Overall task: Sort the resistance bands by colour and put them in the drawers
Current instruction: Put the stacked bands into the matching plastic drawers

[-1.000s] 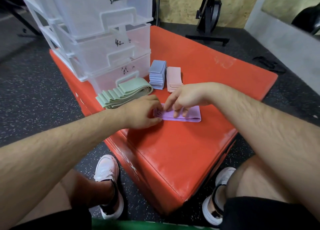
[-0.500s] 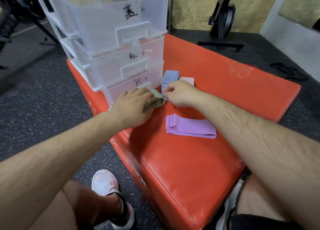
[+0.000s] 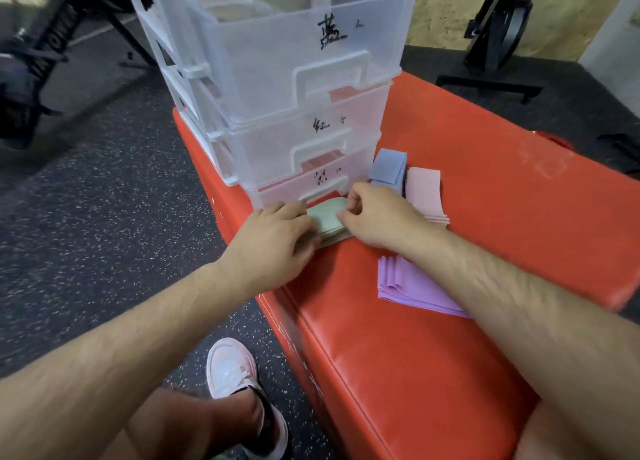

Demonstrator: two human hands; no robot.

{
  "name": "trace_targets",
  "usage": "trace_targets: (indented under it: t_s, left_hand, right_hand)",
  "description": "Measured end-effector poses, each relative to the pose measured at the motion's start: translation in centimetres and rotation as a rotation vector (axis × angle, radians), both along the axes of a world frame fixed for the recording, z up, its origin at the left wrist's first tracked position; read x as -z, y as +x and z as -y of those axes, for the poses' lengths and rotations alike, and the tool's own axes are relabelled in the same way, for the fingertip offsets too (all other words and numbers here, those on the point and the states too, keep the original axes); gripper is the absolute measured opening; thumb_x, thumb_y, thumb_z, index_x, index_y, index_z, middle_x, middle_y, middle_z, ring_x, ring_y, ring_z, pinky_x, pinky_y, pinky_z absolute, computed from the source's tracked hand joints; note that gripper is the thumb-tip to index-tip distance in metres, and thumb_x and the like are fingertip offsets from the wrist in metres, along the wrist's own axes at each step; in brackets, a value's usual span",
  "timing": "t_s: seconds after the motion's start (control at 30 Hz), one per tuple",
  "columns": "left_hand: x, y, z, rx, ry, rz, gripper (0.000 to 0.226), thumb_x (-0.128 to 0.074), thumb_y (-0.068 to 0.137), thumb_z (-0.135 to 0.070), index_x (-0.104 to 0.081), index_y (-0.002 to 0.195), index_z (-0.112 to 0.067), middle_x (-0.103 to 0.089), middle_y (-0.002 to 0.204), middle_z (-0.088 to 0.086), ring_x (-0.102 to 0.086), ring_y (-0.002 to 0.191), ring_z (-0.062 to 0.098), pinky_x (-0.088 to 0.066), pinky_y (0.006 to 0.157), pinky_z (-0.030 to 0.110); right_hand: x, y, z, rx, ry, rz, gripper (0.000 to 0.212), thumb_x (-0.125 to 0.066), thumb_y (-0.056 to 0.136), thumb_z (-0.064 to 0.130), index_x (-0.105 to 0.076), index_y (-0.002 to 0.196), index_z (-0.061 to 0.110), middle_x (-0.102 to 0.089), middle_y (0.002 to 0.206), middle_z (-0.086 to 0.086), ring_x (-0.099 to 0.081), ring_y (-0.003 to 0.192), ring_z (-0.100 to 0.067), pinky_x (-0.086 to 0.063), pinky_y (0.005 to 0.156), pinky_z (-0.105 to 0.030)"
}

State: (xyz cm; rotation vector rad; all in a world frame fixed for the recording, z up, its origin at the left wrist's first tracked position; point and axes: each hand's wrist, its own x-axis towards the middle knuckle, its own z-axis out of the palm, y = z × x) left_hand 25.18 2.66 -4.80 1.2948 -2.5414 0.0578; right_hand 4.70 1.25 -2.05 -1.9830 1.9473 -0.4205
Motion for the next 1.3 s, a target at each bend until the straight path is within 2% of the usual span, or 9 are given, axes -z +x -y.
trace_targets:
  t_s: [0.17,0.3,0.4,0.53,0.77,0.93,1.07,1.2,1.3]
  left_hand:
    - [0.1,-0.2,0.4,-0.035,-0.094,-0.022,0.018,-0.049,0.086,-0.036,-0.06,0.083,-0.022,-0.058,0.088,-0.006,-0.058,0.088,0.024,-0.039,0.075,0.036]
    - [-0.4,-0.5,0.6,-0.033,-0.047,-0.077,0.017,-0.064,0.078,-0.032,-0.057,0.087,-0.019,-0.057,0.091,-0.001,-0.058,0.088,0.028,-0.039,0.074,0.036]
    - [-0.7,-0.6,0.6,-0.03,0.026,-0.093,0.042,-0.074,0.073,-0.038,-0.056,0.107,-0.019,-0.053,0.11,-0.001,-0.055,0.102,0.026,-0.042,0.084,0.037]
    - [-0.8,-0.3,0.5,0.028,0.169,-0.022,0.089,-0.074,0.073,-0.056,-0.037,0.147,-0.022,-0.047,0.141,-0.001,-0.046,0.129,0.021,-0.034,0.107,0.036]
    - [-2.5,0.0,0.4,0.01,0.427,-0.17,0.058,-0.071,0.074,-0.061,-0.056,0.114,-0.022,-0.059,0.102,-0.006,-0.055,0.094,0.014,-0.046,0.085,0.034]
    - [-5.0,0.7,-1.8,0.008,0.608,-0.335,0.039,-0.075,0.085,-0.034,-0.056,0.117,-0.023,-0.061,0.102,-0.009,-0.064,0.086,0.007,-0.046,0.069,0.01]
    - [-7.4,1.2,-4.0,0.049,0.465,-0.288,0.045,-0.069,0.087,-0.046,-0.054,0.124,-0.027,-0.057,0.107,-0.021,-0.061,0.095,0.001,-0.046,0.079,0.012]
    - [-10.8,2.4,-6.4,0.051,0.34,-0.195,0.048,-0.063,0.085,-0.056,-0.054,0.126,-0.032,-0.055,0.111,-0.021,-0.054,0.105,-0.003,-0.043,0.087,0.013]
    - [-13.9,3.4,-7.6,0.049,0.29,-0.12,0.045,-0.064,0.086,-0.056,-0.05,0.126,-0.042,-0.052,0.112,-0.024,-0.053,0.105,-0.005,-0.044,0.087,0.014]
  right_hand:
    - [-0.7,0.5,0.2,0.088,0.17,0.205,0.031,-0.074,0.08,0.032,-0.056,0.1,0.017,-0.063,0.09,0.003,-0.061,0.084,-0.017,-0.045,0.064,-0.028]
    - [-0.4,0.1,0.6,0.052,0.272,0.159,0.03,-0.074,0.071,0.038,-0.068,0.092,0.017,-0.069,0.09,-0.001,-0.066,0.082,-0.02,-0.052,0.07,-0.035]
    - [-0.3,-0.7,0.5,-0.043,0.238,0.163,0.028,-0.075,0.063,0.04,-0.063,0.084,0.026,-0.062,0.091,0.005,-0.059,0.069,-0.013,-0.046,0.055,-0.028]
    - [-0.7,-1.4,-0.5,-0.225,0.225,0.158,0.035,-0.079,0.062,0.033,-0.056,0.088,0.026,-0.061,0.082,0.01,-0.056,0.068,-0.007,-0.046,0.059,-0.028]
    - [-3.4,-2.8,-1.4,-0.322,0.147,0.283,0.036,-0.075,0.058,0.036,-0.059,0.09,0.031,-0.068,0.083,0.007,-0.066,0.074,-0.018,-0.059,0.064,-0.041]
    - [-5.9,-4.6,-2.5,-0.328,0.078,0.289,0.039,-0.07,0.054,0.041,-0.061,0.09,0.033,-0.069,0.084,0.011,-0.065,0.075,-0.012,-0.057,0.072,-0.039]
    - [-7.5,-5.3,-3.9,-0.356,0.036,0.327,0.037,-0.075,0.06,0.035,-0.062,0.095,0.031,-0.071,0.087,0.01,-0.065,0.077,-0.009,-0.057,0.076,-0.041]
    - [-9.6,-4.7,-5.8,-0.43,-0.014,0.357,0.05,-0.077,0.071,0.029,-0.062,0.117,0.041,-0.069,0.11,0.02,-0.065,0.1,0.001,-0.053,0.091,-0.024]
    - [-10.8,-3.9,-6.9,-0.482,-0.06,0.376,0.043,-0.077,0.074,0.027,-0.065,0.114,0.034,-0.069,0.107,0.019,-0.063,0.101,0.002,-0.051,0.092,-0.028]
